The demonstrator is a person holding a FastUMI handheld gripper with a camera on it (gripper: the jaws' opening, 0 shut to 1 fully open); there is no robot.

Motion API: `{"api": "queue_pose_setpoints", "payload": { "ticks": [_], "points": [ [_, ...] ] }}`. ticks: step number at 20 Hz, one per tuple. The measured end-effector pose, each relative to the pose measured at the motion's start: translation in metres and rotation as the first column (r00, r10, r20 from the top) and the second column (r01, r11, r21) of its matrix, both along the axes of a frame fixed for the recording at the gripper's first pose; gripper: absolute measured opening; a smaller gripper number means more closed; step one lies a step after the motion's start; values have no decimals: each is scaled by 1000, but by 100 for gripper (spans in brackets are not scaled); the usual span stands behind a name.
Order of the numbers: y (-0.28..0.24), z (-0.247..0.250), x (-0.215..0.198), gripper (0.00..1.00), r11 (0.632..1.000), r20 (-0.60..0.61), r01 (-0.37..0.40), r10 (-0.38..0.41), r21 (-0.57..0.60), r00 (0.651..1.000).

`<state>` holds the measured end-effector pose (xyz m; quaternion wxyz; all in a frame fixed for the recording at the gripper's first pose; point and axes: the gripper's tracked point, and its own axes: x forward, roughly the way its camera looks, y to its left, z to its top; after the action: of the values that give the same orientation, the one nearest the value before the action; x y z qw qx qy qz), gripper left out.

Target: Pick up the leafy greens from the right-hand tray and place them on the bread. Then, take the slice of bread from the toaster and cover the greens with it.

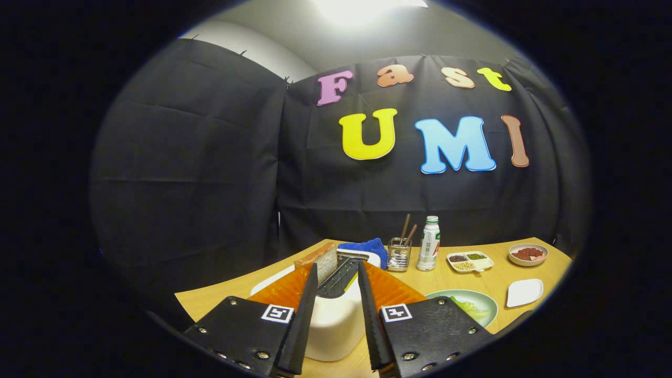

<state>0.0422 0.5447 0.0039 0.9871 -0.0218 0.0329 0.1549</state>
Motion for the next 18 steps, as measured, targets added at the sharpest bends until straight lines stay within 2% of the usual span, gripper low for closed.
{"api": "queue_pose_setpoints", "payload": {
  "ticks": [6,13,15,18],
  "points": [
    [32,-12,10,47,1000,-64,-6,6,11,998],
    [50,-27,38,47,998,-101,62,-64,-23,993],
    [47,-31,45,47,994,-111,102,-105,-34,988],
    [49,-31,54,47,992,-120,129,-130,-15,984]
  ]
}}
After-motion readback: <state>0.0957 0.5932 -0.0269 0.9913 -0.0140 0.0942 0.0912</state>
